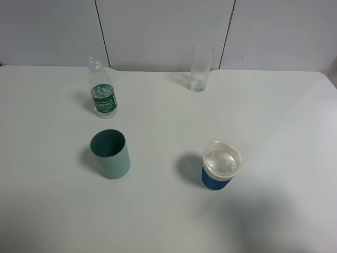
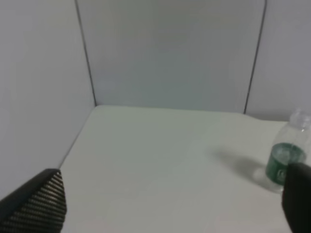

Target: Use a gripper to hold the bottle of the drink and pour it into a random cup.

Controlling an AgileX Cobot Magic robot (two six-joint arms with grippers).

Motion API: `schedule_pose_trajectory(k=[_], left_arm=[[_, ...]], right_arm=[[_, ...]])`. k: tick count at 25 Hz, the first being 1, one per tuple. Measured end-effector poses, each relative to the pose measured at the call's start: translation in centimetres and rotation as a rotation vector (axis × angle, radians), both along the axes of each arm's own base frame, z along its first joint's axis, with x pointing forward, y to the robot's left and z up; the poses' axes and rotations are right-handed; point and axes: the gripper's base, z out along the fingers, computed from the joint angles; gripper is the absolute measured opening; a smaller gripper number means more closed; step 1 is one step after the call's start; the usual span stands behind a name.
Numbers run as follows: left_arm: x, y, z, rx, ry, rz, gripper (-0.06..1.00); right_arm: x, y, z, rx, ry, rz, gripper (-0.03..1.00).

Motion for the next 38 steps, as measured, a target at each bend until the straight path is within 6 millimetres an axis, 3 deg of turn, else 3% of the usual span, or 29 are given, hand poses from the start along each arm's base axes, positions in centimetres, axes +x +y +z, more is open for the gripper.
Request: schedule_pose_trajectory(k=[17,38], left_arm=[[3.7,-0.1,-6.3,-0.064,0.256,0.013,0.88],[3.9,-0.7,-7.2,-0.107,0.299,-0.005,0.88]], right_arm=[[0.0,0.0,0.0,0.0,0.0,0.0,0.74],[0.0,0.0,0.0,0.0,0.0,0.0,0.74]])
